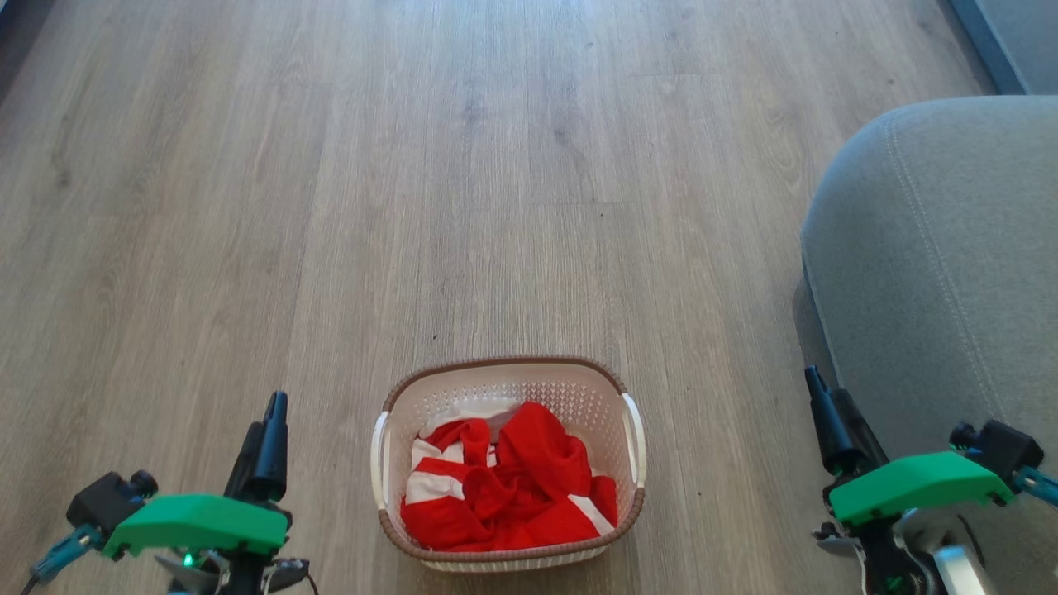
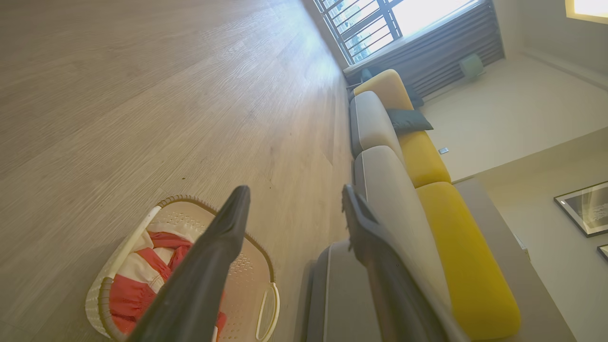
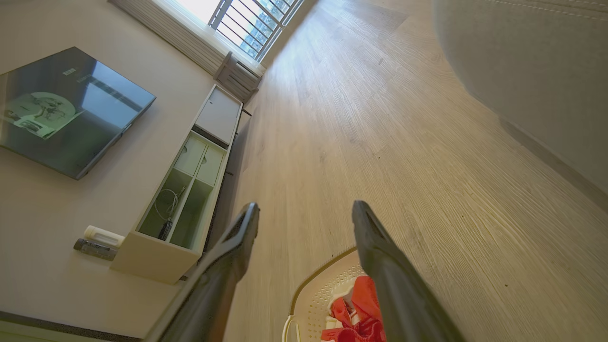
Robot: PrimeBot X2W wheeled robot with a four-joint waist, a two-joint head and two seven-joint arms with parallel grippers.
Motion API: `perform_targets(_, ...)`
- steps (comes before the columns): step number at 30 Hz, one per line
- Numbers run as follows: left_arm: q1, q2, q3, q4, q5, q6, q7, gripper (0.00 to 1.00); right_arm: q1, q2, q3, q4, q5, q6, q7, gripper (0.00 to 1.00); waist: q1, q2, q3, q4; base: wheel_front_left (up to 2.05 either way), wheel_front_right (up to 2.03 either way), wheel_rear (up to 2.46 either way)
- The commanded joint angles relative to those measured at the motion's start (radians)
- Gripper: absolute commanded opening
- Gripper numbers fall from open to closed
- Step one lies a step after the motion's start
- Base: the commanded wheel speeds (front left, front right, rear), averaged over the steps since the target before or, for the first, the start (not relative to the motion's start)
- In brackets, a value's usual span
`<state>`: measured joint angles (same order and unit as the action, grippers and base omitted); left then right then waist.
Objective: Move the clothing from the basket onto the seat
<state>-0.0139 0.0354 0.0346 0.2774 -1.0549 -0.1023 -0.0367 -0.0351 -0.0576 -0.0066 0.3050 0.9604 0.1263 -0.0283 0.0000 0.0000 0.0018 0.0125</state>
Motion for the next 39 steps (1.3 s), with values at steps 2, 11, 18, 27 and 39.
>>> perform_targets(2, -0.033, 0.009, 0.011, -0.038, 0.038, 0.000, -0.013, 1.00, -0.063, -0.018, 0.017, -0.037, -0.042, 0.002, -0.018, 1.00, 0.0000, 0.0000, 0.001, 0.000, 0.00, 0.00, 0.00)
perform_targets(11, -0.031, 0.010, 0.008, -0.048, 0.141, 0.005, -0.039, 1.00, -0.071, -0.023, 0.039, -0.035, -0.154, 0.003, -0.045, 1.00, 0.0000, 0.0000, 0.005, 0.003, 0.00, 0.00, 0.00)
perform_targets(18, -0.028, 0.010, 0.002, -0.054, 0.227, 0.006, -0.060, 1.00, -0.078, -0.026, 0.062, -0.031, -0.235, 0.003, -0.066, 1.00, 0.0000, 0.0000, 0.007, 0.004, 0.00, 0.00, 0.00)
perform_targets(27, -0.026, 0.011, 0.002, -0.065, 0.351, 0.013, -0.089, 1.00, -0.082, -0.029, 0.085, -0.028, -0.351, 0.003, -0.095, 1.00, 0.0000, 0.0000, 0.006, 0.004, 0.00, 0.00, 0.00)
perform_targets(39, -0.020, 0.012, -0.003, -0.088, 0.541, 0.026, -0.124, 1.00, -0.076, -0.027, 0.100, -0.032, -0.491, 0.003, -0.131, 1.00, 0.0000, 0.0000, 0.009, -0.002, 0.00, 0.00, 0.00)
